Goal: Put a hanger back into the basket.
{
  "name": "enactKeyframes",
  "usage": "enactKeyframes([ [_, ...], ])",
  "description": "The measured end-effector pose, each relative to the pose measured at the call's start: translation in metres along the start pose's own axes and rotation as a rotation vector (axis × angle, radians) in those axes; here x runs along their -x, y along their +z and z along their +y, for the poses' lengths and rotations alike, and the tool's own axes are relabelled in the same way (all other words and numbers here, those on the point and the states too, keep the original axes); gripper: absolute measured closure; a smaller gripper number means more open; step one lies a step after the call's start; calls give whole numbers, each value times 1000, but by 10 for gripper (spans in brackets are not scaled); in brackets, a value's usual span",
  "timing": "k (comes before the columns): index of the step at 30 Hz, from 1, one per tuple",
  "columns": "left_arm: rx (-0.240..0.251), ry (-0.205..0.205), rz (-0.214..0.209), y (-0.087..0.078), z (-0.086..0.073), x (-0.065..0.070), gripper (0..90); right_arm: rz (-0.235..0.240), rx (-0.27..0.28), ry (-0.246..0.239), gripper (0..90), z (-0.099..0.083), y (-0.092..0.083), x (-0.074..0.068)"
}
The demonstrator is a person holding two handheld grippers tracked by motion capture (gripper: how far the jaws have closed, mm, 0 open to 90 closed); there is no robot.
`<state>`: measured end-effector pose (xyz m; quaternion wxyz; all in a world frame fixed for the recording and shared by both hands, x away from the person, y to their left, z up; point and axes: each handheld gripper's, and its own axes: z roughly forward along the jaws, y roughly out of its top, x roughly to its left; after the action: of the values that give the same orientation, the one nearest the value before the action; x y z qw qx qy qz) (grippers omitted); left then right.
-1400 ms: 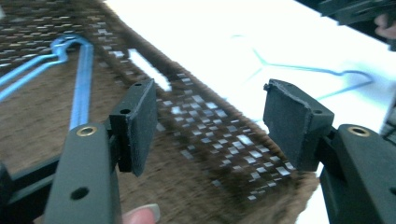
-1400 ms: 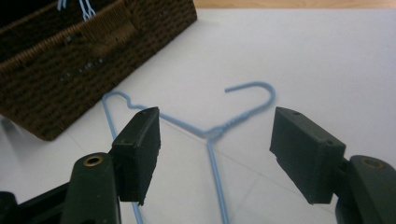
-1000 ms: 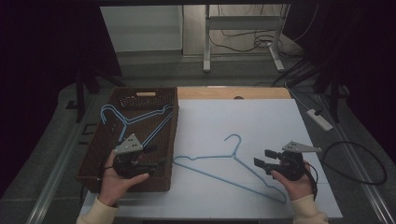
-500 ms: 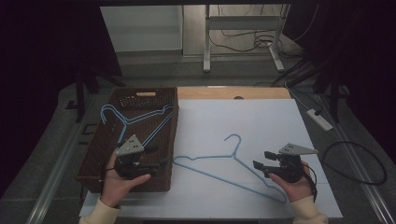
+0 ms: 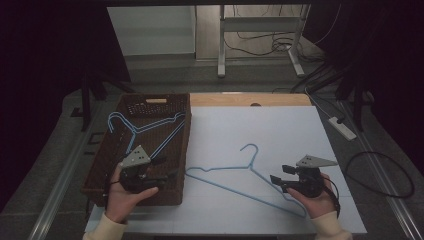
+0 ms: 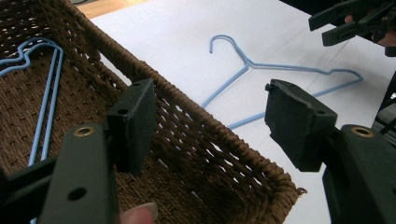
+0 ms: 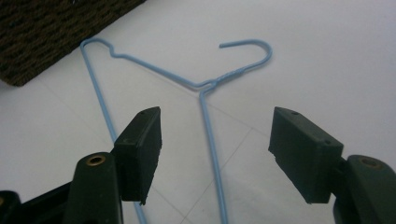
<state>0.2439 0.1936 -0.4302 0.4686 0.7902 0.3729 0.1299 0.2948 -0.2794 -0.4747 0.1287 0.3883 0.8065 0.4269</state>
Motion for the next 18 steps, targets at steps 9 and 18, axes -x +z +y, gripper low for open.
enactKeyframes([
  [9, -7, 4, -7, 0, -1, 2, 345, -12, -124, -13, 443, -2, 3, -7],
  [18, -11, 0, -8, -1, -2, 1, 345, -17, -270, -3, 860, -3, 7, -13],
])
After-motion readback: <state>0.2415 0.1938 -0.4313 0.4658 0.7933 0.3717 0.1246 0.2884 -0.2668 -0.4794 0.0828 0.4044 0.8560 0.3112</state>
